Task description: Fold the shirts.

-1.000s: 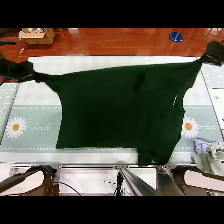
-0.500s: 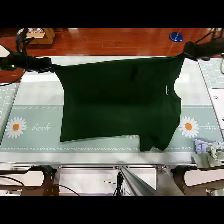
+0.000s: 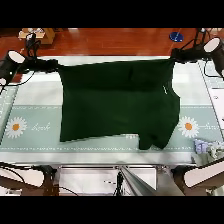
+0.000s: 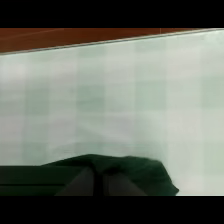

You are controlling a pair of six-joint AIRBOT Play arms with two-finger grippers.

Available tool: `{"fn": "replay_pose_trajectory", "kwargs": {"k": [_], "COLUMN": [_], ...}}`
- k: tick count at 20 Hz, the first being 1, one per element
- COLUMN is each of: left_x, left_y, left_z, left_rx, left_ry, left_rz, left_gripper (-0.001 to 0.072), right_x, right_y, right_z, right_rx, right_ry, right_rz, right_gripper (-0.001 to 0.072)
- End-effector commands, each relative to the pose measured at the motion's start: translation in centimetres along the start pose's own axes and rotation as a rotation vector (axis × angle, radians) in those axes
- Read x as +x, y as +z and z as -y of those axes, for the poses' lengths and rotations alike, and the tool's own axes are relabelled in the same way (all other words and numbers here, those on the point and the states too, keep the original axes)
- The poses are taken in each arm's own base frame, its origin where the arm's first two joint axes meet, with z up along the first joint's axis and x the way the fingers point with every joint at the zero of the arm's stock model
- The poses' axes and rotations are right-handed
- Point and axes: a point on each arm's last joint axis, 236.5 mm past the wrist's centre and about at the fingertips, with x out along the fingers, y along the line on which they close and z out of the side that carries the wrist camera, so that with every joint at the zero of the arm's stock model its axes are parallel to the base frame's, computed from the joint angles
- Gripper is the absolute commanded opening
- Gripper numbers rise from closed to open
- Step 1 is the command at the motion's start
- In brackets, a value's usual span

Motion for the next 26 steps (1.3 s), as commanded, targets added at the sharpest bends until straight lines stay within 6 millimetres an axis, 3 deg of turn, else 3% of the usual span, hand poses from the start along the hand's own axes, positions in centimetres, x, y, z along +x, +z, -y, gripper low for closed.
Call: {"fn": "replay_pose_trajectory", "kwargs": {"k": [1,4,6,8,14,18,19,20,21,22,23,24,26], "left_x": [0.3,-2.4,-4.0,-4.3,-1.9,-0.7,-0.7,-0.9,-1.5,-2.6,-4.0,-5.8,-8.9], "left_y": [-2.1,-5.0,-7.0,-8.5,-12.3,-13.5,-13.5,-13.4,-13.4,-13.1,-12.7,-12.3,-12.1], "left_z": [0.5,2.4,2.3,1.7,2.1,2.4,2.5,2.4,2.5,2.3,2.0,1.5,-0.1], "left_rx": [0.086,0.107,0.106,0.037,-0.048,-0.057,-0.056,-0.056,-0.056,-0.060,-0.069,-0.094,-0.143], "left_ry": [-0.035,-0.114,-0.109,-0.079,-0.084,-0.097,-0.097,-0.098,-0.104,-0.112,-0.119,-0.120,-0.102], "left_rz": [-0.082,-0.243,-0.345,-0.410,-0.528,-0.565,-0.565,-0.565,-0.580,-0.596,-0.612,-0.622,-0.595], "left_gripper": [0.0027,0.0026,0.0026,0.0026,0.0026,0.0030,0.0074,0.0173,0.0284,0.0407,0.0540,0.0599,0.0598], "right_x": [0.2,-2.1,-3.6,-4.2,-1.4,-0.1,0.0,0.0,-0.5,-1.5,-3.2,-5.3,-8.9], "right_y": [-3.1,-5.0,-7.0,-9.3,-13.4,-14.1,-13.9,-13.8,-13.9,-14.0,-13.9,-13.6,-12.8], "right_z": [0.9,1.8,2.5,3.0,2.1,2.4,2.4,2.4,2.4,3.1,4.7,6.9,9.6], "right_rx": [-0.031,-0.104,-0.120,-0.127,-0.028,-0.014,-0.015,-0.017,-0.044,-0.094,-0.148,-0.187,-0.107], "right_ry": [-0.030,-0.049,-0.079,-0.094,-0.031,-0.029,-0.030,-0.030,-0.026,-0.044,-0.118,-0.220,-0.319], "right_rz": [-0.127,-0.229,-0.326,-0.432,-0.549,-0.559,-0.548,-0.544,-0.557,-0.580,-0.606,-0.626,-0.589], "right_gripper": [0.0030,0.0030,0.0030,0.0030,0.0030,0.0032,0.0041,0.0132,0.0293,0.0371,0.0377,0.0377,0.0379]}}
